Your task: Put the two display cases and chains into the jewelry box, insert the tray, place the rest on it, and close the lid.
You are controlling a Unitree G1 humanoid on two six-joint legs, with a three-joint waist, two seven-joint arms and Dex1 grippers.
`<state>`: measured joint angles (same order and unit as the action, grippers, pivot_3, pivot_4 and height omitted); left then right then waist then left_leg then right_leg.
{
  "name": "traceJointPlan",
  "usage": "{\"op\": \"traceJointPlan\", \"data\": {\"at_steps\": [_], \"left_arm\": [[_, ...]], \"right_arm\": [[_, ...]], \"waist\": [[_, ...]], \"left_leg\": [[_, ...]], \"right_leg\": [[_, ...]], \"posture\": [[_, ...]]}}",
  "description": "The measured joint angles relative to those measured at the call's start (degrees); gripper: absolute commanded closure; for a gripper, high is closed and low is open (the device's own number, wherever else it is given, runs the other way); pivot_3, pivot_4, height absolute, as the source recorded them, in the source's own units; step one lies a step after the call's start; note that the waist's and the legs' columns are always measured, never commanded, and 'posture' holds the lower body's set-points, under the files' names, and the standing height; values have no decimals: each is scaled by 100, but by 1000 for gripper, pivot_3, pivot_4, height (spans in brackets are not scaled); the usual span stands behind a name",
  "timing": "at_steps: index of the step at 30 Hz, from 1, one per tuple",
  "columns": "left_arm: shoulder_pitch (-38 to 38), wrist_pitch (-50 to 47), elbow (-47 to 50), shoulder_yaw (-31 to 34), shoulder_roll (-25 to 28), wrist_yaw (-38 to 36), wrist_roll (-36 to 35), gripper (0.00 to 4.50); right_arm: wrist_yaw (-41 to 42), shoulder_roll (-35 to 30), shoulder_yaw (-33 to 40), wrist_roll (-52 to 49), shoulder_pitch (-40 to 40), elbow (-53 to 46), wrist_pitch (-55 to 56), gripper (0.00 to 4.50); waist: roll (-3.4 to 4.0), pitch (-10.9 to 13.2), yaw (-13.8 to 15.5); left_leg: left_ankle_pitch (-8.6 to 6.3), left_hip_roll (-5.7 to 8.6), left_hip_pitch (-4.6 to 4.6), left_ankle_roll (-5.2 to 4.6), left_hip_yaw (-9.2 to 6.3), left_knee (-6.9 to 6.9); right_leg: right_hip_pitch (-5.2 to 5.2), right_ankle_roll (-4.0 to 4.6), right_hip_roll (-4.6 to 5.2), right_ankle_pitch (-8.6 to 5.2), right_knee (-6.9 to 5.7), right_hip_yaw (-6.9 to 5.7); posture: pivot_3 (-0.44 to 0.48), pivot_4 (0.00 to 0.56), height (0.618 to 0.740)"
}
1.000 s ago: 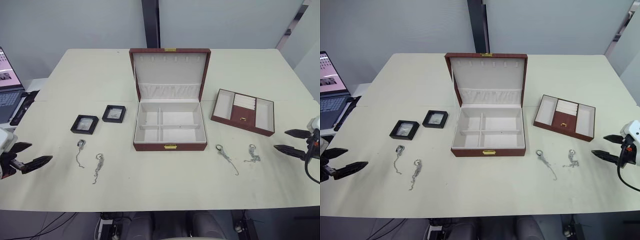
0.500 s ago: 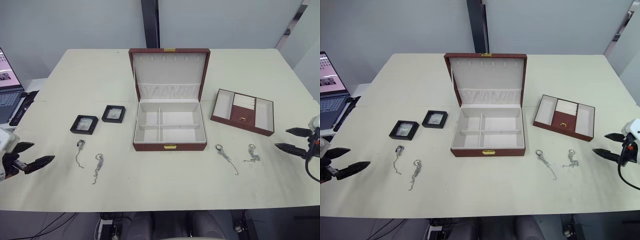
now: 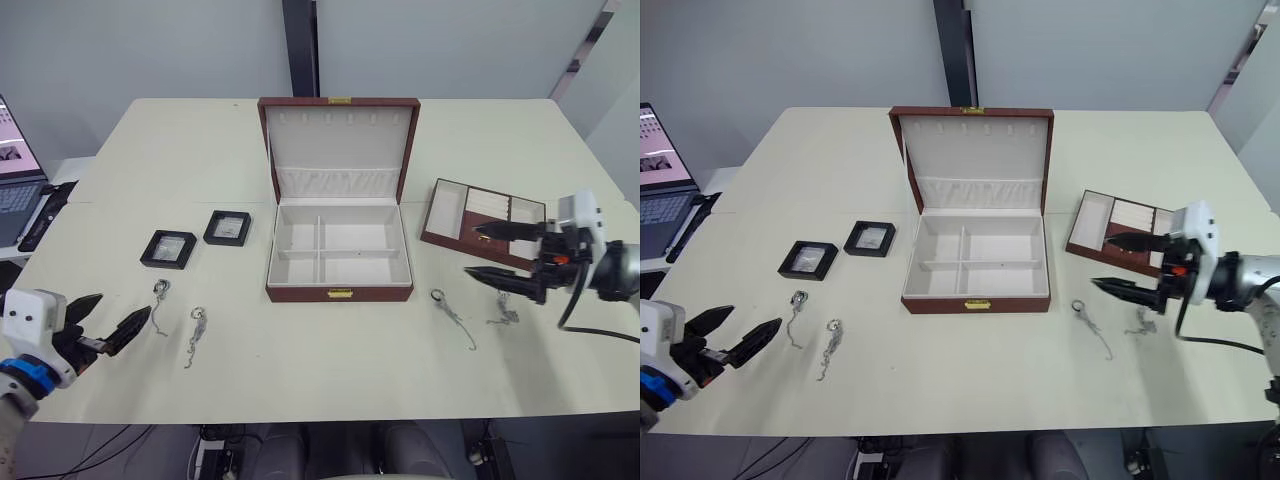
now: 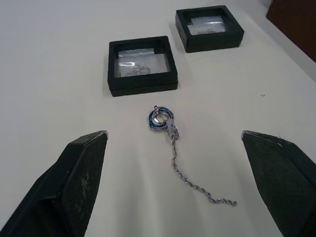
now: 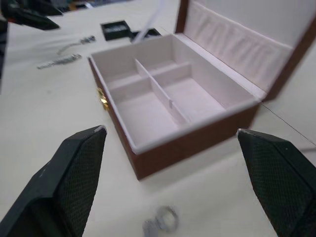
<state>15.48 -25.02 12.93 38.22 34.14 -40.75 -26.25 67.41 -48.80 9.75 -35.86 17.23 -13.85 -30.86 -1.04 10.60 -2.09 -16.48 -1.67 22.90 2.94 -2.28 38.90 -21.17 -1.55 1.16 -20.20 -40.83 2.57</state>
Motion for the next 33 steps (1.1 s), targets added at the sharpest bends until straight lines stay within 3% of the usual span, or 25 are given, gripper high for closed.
{"op": "traceJointPlan", "data": {"at_steps": [5,13,33], "left_arm": [[-426,329,-18,-346,-657,794,221,0],[-702,678,-342,-788,-1182,1611,584,0],[-1066,659,-821,-1123,-1136,2128,827,0]], "right_arm": [[-248,319,-499,-79,427,-476,-134,28],[-404,485,-915,96,588,-535,-92,28],[-522,521,-946,266,592,-491,-38,28]], "waist": [[-5,-3,36],[-16,-9,42],[-15,-10,43]], "left_leg": [[0,1,1,0,-3,3],[0,1,0,0,-1,3],[0,3,-1,0,-3,2]], "right_leg": [[0,0,0,0,0,-7],[0,0,-1,0,1,-10],[1,0,-1,0,1,-13]], "posture": [[0,150,740],[0,150,740],[0,150,740]]}}
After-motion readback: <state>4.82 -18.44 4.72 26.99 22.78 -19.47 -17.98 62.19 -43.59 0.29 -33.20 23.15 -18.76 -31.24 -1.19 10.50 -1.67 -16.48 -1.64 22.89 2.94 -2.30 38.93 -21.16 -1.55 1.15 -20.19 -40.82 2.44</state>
